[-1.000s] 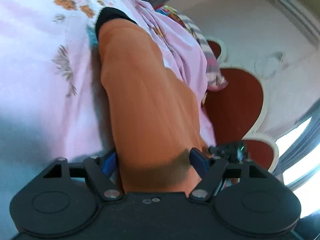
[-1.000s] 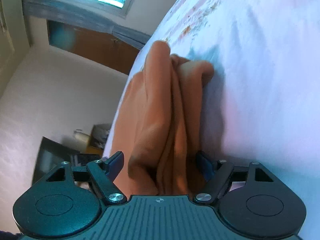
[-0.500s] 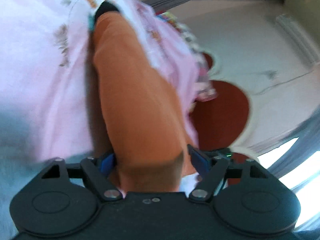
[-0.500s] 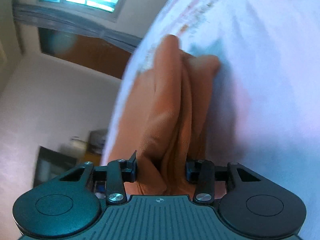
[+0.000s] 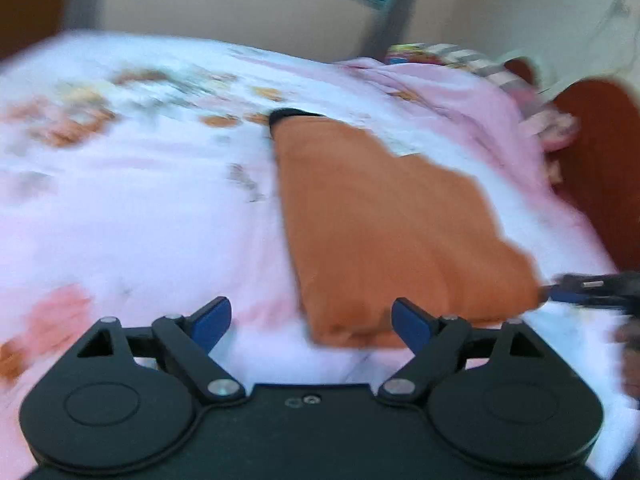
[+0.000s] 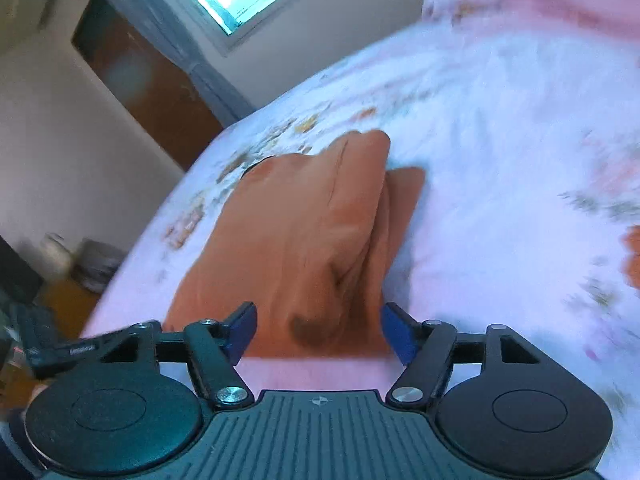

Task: Fold small clothes

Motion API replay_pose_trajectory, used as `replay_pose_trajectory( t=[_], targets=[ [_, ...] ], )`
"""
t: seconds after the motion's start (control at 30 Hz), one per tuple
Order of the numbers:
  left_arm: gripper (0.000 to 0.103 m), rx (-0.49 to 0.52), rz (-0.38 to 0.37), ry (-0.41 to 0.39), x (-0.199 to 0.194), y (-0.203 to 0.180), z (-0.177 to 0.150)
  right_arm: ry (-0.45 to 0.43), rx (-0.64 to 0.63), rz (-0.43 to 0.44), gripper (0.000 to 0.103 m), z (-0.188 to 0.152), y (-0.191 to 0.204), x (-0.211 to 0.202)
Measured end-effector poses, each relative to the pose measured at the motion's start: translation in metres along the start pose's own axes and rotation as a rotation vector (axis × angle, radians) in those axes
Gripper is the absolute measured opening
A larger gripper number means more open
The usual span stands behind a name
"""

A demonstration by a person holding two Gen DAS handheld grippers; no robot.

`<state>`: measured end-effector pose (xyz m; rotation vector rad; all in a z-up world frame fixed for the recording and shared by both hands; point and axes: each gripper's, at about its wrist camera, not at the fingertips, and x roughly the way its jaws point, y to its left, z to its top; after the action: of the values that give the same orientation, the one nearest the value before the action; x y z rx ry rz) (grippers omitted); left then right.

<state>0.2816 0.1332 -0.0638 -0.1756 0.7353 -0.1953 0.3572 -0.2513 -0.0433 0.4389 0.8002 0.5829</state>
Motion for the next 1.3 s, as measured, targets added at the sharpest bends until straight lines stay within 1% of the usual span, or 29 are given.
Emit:
replay_pose_trajectory(
  t=[0.03,0.07,0.1,0.13,0.17,0.23,0.27,0.3,0.37,0.43,0.5,0.53,0.57,0.7,0.8,0.87,0.93,1.0,1.1,1.13,1.23,1.3],
  targets=[
    [0.086,0.004,0.028,-0.036,-0.016,-0.009,-0.009,-0.025,-0.027,-0.029,0.084,-0.012,0.012,-0.012],
    [0.087,0.007,0.062,-0.072,-0.036,-0.024,-0.019,-0.058,-0.063,-0.072,0.102,-0.022,0.025,-0.025],
    [0.087,0.014,0.084,-0.098,-0.053,-0.036,-0.027,-0.116,-0.113,-0.116,0.103,-0.039,0.041,-0.044],
    [0.087,0.027,0.103,-0.127,-0.071,-0.05,-0.037,-0.154,-0.152,-0.141,0.103,-0.054,0.055,-0.055],
    [0.088,0.041,0.122,-0.15,-0.086,-0.063,-0.044,-0.172,-0.183,-0.168,0.103,-0.07,0.066,-0.067],
    [0.089,0.062,0.17,-0.211,-0.118,-0.082,-0.066,-0.169,-0.241,-0.241,0.103,-0.099,0.088,-0.084],
    [0.09,0.076,0.171,-0.23,-0.128,-0.088,-0.072,-0.176,-0.262,-0.268,0.103,-0.11,0.096,-0.095],
    [0.09,0.088,0.172,-0.238,-0.139,-0.094,-0.076,-0.204,-0.278,-0.293,0.103,-0.126,0.101,-0.119],
    [0.09,0.116,0.182,-0.256,-0.159,-0.103,-0.087,-0.24,-0.294,-0.3,0.103,-0.147,0.115,-0.138],
    [0.092,0.133,0.199,-0.277,-0.176,-0.113,-0.093,-0.27,-0.304,-0.316,0.103,-0.165,0.132,-0.147],
    [0.093,0.119,0.179,-0.306,-0.188,-0.12,-0.095,-0.286,-0.324,-0.307,0.103,-0.173,0.146,-0.151],
    [0.094,0.113,0.172,-0.309,-0.194,-0.123,-0.095,-0.291,-0.335,-0.304,0.103,-0.178,0.154,-0.159],
    [0.094,0.113,0.167,-0.321,-0.201,-0.126,-0.097,-0.304,-0.344,-0.314,0.103,-0.178,0.157,-0.162],
    [0.095,0.137,0.196,-0.381,-0.221,-0.136,-0.105,-0.368,-0.372,-0.358,0.103,-0.185,0.176,-0.186],
    [0.095,0.112,0.187,-0.39,-0.232,-0.137,-0.113,-0.385,-0.381,-0.374,0.103,-0.189,0.18,-0.196],
    [0.095,0.112,0.183,-0.405,-0.237,-0.14,-0.118,-0.385,-0.379,-0.366,0.103,-0.192,0.182,-0.2],
    [0.095,0.136,0.186,-0.399,-0.238,-0.146,-0.118,-0.378,-0.382,-0.365,0.103,-0.195,0.183,-0.199],
    [0.096,0.154,0.184,-0.413,-0.24,-0.15,-0.117,-0.388,-0.384,-0.372,0.103,-0.198,0.186,-0.201],
    [0.096,0.149,0.19,-0.419,-0.24,-0.155,-0.117,-0.417,-0.379,-0.406,0.103,-0.2,0.188,-0.204],
    [0.096,0.146,0.188,-0.416,-0.239,-0.156,-0.117,-0.417,-0.375,-0.42,0.103,-0.199,0.187,-0.204],
    [0.097,0.163,0.178,-0.396,-0.234,-0.157,-0.119,-0.415,-0.356,-0.416,0.103,-0.196,0.184,-0.205],
    [0.097,0.175,0.192,-0.379,-0.231,-0.158,-0.119,-0.417,-0.354,-0.412,0.103,-0.196,0.184,-0.206]
  ],
)
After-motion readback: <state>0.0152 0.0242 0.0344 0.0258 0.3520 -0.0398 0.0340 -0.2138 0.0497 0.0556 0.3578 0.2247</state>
